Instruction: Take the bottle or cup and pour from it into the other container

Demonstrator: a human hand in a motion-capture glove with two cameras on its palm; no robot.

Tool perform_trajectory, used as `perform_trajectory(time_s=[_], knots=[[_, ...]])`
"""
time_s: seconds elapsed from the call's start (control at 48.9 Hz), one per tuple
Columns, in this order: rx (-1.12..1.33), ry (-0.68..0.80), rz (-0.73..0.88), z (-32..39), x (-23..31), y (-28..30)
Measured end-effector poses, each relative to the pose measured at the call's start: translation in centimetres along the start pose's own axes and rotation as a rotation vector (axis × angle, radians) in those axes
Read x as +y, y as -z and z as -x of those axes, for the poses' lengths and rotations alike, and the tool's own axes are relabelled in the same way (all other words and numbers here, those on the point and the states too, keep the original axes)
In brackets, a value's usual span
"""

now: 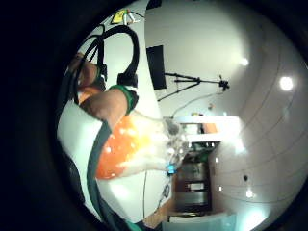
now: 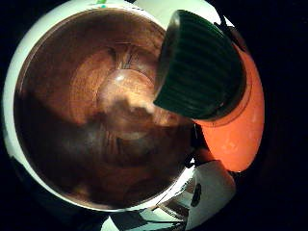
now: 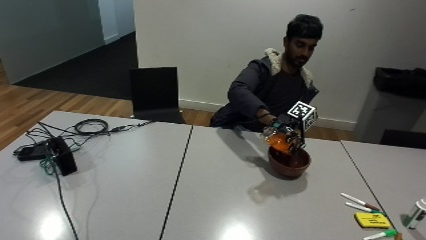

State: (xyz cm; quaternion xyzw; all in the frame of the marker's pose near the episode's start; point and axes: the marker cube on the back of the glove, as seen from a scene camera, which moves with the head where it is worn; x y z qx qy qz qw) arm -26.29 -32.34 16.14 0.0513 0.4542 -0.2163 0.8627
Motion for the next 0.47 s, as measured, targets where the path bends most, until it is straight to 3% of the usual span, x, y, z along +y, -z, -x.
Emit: perform_trajectory(time_s=[0.041, 0.143, 0.471], knots=[[-0.007, 0.067, -0.038, -0.2, 0.2, -0.1], [-0.001, 0.068, -0.031, 0.8, 1.2, 0.8], [-0.153, -0.044, -0.033, 0.5, 3.4, 1.9]])
